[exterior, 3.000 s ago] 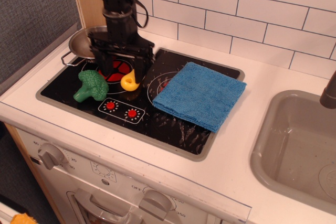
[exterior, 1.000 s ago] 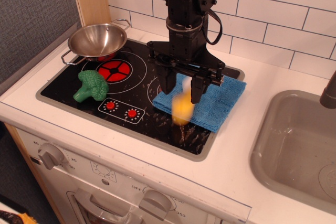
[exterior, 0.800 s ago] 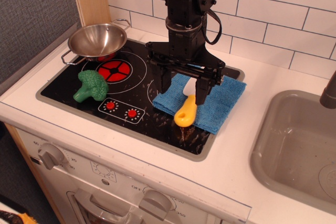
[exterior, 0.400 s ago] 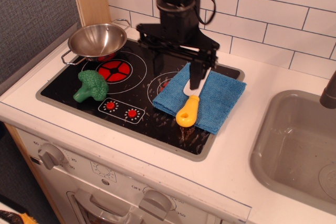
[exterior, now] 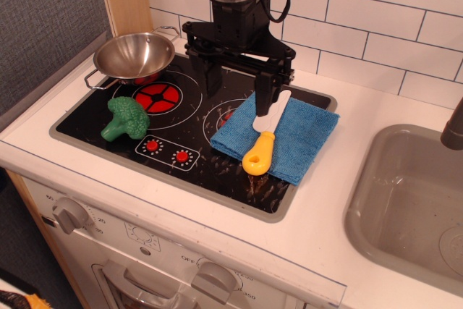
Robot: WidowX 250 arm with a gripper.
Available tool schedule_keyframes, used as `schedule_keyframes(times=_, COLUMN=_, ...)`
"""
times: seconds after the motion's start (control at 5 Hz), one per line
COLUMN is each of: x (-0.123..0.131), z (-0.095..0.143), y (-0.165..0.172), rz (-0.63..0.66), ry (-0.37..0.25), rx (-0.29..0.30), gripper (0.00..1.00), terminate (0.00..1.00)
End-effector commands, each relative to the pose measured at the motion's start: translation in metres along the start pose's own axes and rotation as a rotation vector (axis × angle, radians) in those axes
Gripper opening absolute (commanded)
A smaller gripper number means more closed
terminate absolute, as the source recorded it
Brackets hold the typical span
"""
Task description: Put the knife on top of the napkin.
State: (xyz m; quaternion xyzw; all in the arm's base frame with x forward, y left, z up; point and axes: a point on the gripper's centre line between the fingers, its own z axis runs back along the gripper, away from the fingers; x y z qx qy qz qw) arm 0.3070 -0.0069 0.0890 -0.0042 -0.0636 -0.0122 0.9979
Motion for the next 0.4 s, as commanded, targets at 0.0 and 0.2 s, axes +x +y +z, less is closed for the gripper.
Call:
schedule_keyframes(times=0.0, x=0.0027, z=0.0124, y=0.0025, rz=0.000, ry=-0.042, rx=0.002, gripper=1.00, terminate=0.00)
schedule_keyframes(times=0.2, x=0.0027, z=0.0124, y=0.0025, rz=0.000, ry=-0.042, rx=0.002, gripper=1.00, terminate=1.00)
